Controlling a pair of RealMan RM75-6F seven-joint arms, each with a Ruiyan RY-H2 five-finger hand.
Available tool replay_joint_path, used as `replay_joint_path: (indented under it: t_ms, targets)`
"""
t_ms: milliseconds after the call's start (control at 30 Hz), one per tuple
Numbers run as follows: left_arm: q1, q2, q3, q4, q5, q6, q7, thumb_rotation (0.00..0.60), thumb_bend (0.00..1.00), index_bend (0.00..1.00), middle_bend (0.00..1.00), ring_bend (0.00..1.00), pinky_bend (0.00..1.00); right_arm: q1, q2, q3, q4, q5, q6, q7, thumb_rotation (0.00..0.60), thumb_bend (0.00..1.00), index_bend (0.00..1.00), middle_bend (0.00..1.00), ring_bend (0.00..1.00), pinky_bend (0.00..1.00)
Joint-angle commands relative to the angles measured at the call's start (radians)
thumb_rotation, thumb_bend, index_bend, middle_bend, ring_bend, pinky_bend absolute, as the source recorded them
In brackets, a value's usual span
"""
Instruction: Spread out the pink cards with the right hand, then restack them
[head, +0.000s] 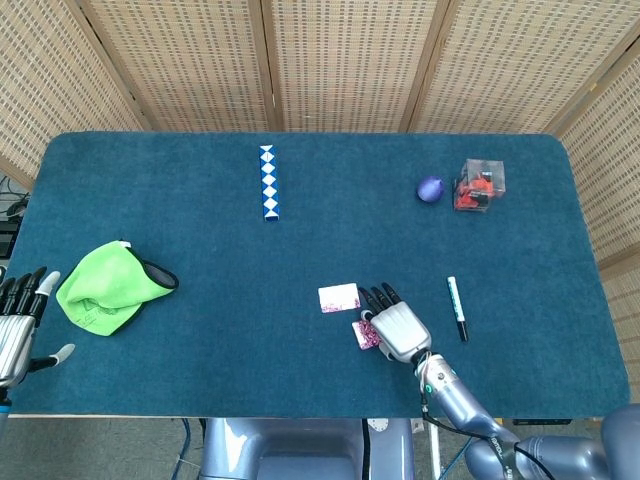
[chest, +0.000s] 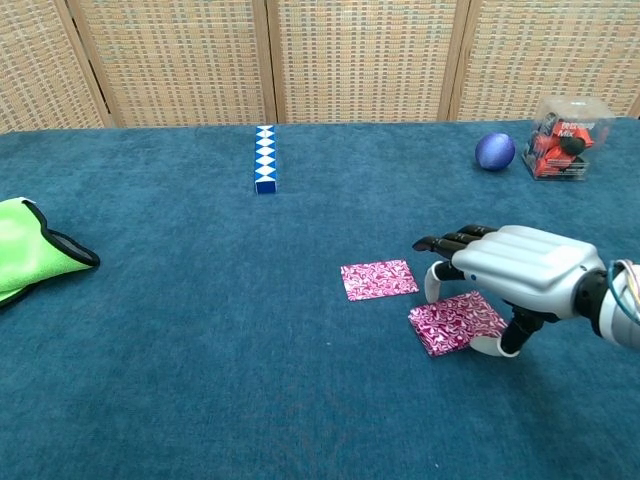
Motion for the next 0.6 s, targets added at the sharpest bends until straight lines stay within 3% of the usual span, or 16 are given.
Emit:
replay_joint_path:
  t_ms: [33,300,600]
  targets:
    - [0.000,0.000,0.000,0.000,0.000,0.000,-0.001,0.600,0.00,0.00,0.00,0.00,0.00,0.011,-0.014,0.015,0.015,0.023,-0.020,-0.018,0.600,0.36,0.53,0.01,0.00,0.00]
    - [0.000,0.002,0.001,0.000,0.001,-0.001,-0.006,0.600,0.00,0.00,0.00,0.00,0.00,0.013,-0.027,0.020,0.020,0.052,-0.031,-0.054,0.600,0.36,0.53,0.01,0.00,0.00]
    - [0.000,0.002,0.001,0.000,0.002,0.000,-0.006,0.600,0.00,0.00,0.00,0.00,0.00,0.019,-0.003,0.021,-0.006,0.080,-0.052,-0.077,0.600,0.31,0.34,0.00,0.00,0.00]
